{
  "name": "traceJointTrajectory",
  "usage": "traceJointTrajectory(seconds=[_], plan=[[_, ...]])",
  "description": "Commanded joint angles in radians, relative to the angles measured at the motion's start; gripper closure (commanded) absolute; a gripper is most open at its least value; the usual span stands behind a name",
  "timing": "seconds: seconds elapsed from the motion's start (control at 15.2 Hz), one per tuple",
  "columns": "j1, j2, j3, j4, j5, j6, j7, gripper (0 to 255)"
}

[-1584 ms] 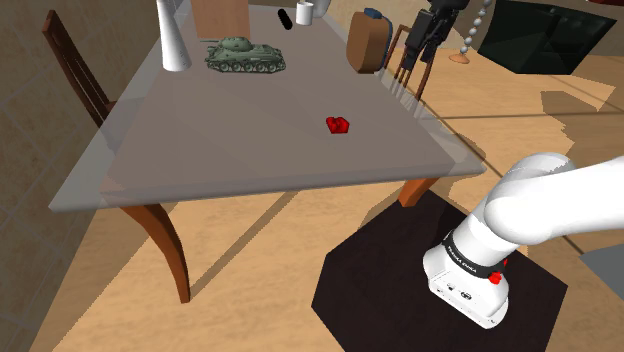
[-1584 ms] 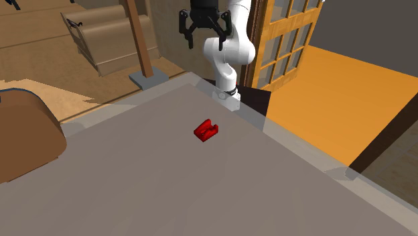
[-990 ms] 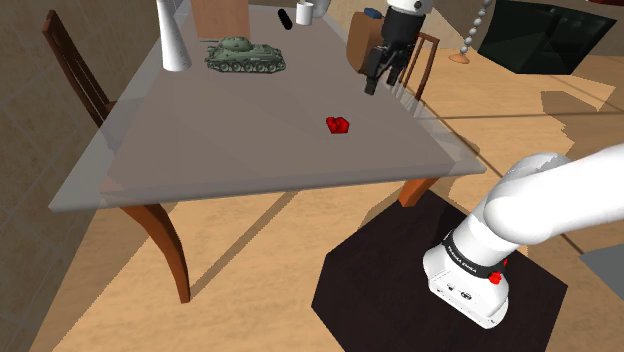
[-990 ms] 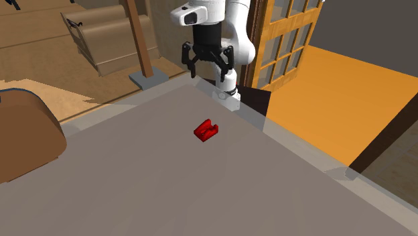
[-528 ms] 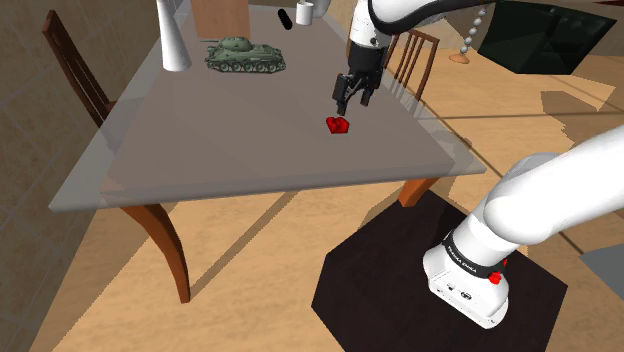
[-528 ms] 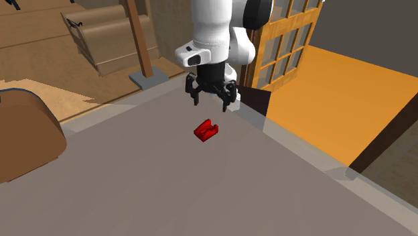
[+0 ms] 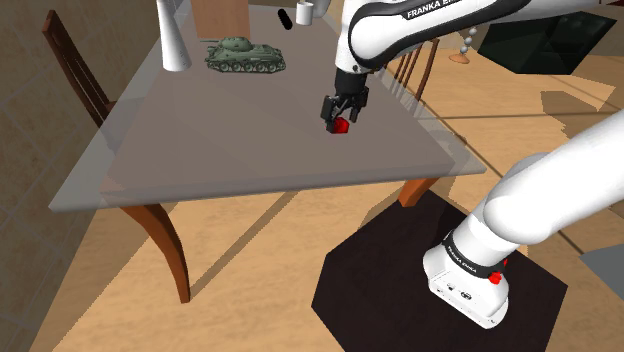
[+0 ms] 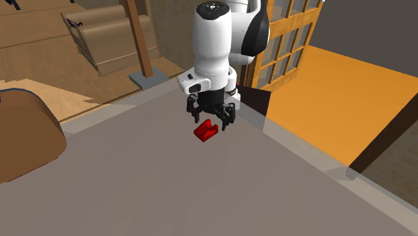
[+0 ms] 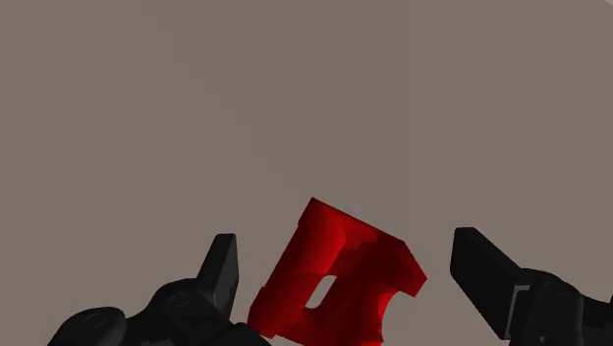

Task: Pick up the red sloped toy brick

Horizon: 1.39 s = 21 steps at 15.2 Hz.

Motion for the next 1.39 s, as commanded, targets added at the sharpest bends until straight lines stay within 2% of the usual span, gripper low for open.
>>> traceJointTrajectory(seconds=[0.0, 0.13, 0.2, 0.79, 1.32], plan=[[0.000, 0.014, 0.002, -0.015, -0.001, 0.030, 0.002, 0], [0.000, 0.018, 0.002, -0.020, -0.002, 0.038, 0.002, 0], [-0.001, 0.018, 0.002, -0.020, -0.002, 0.038, 0.001, 255], [-0.001, 0.018, 0.003, -0.020, -0.001, 0.038, 0.002, 255], [-0.001, -0.025, -0.003, 0.053, 0.002, -0.077, -0.003, 255]])
